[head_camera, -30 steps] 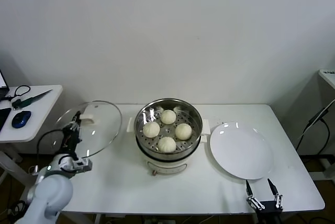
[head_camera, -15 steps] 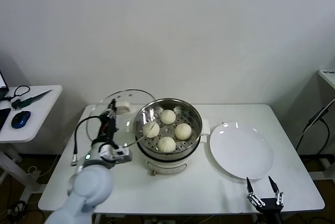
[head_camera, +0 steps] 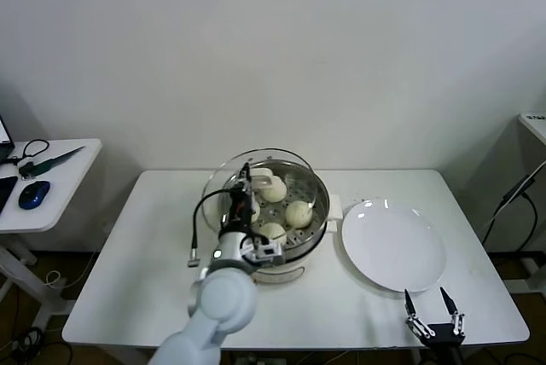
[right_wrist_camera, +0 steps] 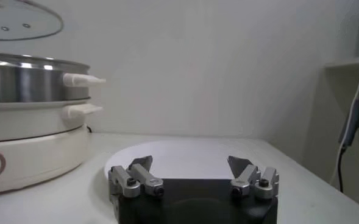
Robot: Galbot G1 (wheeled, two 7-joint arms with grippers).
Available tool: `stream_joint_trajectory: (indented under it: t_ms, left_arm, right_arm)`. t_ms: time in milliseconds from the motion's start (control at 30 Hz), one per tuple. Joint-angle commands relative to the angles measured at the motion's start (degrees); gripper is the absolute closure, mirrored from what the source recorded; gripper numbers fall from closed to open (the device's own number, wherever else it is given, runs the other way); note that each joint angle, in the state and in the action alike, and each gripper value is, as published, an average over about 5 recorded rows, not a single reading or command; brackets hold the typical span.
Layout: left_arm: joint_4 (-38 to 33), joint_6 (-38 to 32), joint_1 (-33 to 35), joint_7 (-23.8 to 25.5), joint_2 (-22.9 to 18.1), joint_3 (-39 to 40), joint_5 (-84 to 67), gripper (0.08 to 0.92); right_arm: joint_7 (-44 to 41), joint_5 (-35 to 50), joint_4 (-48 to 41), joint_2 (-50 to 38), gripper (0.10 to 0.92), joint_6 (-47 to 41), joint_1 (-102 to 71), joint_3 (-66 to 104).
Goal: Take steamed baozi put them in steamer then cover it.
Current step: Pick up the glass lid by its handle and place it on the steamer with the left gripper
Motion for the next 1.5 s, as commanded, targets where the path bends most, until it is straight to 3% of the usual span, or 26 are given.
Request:
stream_joint_trajectory:
  t_ms: [33,433,1500]
  left_arm:
    - [3.05,1.44,-1.25,1.34,-5.16,4.35,4.22,0.848]
    - [10.19,1.0,-2.53,0.27,-8.12,4.53,8.06,0.848]
    - [13.73,0.66,-2.02,-2.37,-5.51,2.03,8.42,0.837]
  right_arm:
    - [0.15,0.46,-0.41,-0.29,0.203,0.5,0.05,0.05]
    - [0.38,0.86,-0.55,-0.24,0.203,1.04,0.19,0.05]
    - [0.13,0.04,0.19,0.85,0.203,1.34,0.1,-0.1]
